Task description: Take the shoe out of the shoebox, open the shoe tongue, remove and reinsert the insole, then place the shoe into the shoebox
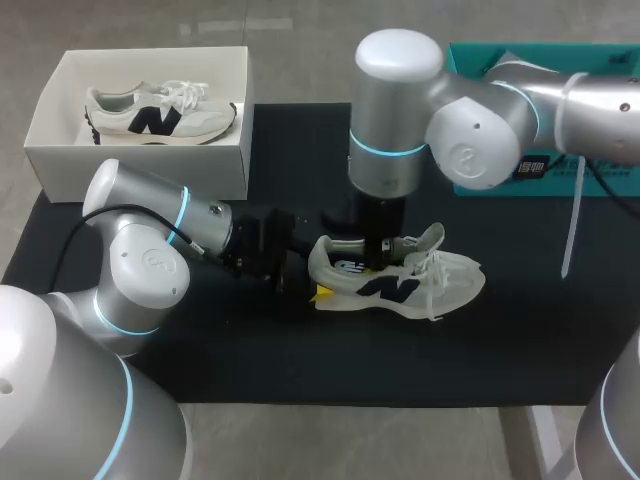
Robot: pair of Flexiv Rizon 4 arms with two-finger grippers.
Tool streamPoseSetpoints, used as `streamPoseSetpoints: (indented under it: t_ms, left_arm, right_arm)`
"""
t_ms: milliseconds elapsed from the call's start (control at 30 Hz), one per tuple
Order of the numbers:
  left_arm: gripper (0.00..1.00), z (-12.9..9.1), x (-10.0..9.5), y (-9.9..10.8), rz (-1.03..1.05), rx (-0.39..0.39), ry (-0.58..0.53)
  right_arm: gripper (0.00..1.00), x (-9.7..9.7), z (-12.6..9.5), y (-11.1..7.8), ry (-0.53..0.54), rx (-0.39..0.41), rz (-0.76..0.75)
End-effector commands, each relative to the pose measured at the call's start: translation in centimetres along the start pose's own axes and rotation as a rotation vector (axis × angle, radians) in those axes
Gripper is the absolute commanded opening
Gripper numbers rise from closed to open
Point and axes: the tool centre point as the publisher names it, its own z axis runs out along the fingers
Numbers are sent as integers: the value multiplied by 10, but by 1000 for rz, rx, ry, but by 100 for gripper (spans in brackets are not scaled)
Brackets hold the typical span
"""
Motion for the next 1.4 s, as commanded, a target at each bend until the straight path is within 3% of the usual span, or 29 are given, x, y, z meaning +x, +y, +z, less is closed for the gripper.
streamPoseSetpoints:
  t_ms: [33, 433, 767, 1400]
  left_arm:
    - [0, 0, 0, -1, -1, -3, 0]
    - [0, 0, 0, -1, -1, -3, 0]
    - [0, 0, 0, -1, -1, -3, 0]
    - [0, 0, 0, -1, -1, -3, 0]
  right_arm:
    - [0, -6, -4, -8, -25, -2, 11]
    - [0, -29, 5, -5, -55, -23, -4]
    - [30, -35, 14, -5, -43, -29, -4]
    - [38, -38, 29, -6, -80, -67, 42]
